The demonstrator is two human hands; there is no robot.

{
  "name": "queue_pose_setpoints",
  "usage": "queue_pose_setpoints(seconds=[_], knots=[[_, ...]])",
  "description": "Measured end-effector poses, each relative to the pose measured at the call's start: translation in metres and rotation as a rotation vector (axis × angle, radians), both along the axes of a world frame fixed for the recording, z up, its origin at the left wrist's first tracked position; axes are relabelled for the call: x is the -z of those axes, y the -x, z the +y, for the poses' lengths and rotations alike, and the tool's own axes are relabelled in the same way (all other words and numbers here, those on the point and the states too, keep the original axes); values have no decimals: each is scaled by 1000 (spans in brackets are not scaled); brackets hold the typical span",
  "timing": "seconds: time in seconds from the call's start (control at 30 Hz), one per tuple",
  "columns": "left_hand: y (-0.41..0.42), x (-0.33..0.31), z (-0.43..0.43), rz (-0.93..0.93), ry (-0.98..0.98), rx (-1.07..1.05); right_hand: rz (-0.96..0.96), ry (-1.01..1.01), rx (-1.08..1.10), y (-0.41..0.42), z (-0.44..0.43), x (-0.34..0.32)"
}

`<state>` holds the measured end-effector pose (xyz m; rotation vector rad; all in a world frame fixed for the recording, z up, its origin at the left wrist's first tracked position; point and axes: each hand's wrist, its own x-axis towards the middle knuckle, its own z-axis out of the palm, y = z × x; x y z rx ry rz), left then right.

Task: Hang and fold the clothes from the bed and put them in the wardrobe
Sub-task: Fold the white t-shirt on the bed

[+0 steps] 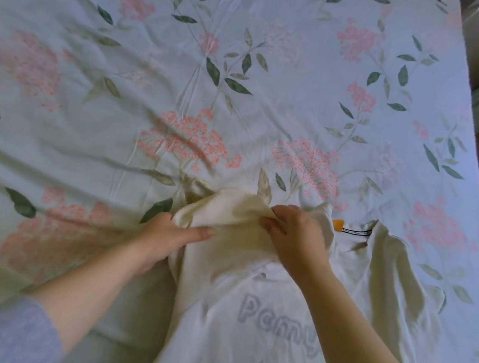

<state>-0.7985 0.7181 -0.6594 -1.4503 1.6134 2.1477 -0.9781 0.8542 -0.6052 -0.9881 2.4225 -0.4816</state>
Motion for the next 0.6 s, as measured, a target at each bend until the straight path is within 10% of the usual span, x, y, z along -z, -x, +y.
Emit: queue_pose_setpoints(seconds=[0.23, 0.37, 0.6], knots=[[-67, -54, -45, 257, 160, -146, 17, 129, -145, -19, -92, -20], [-93, -46, -48, 166, 204, -99, 28, -67, -102, -48, -129, -2], [-117, 0, -51, -25, 236, -215, 57, 158, 72, -102, -85, 15]])
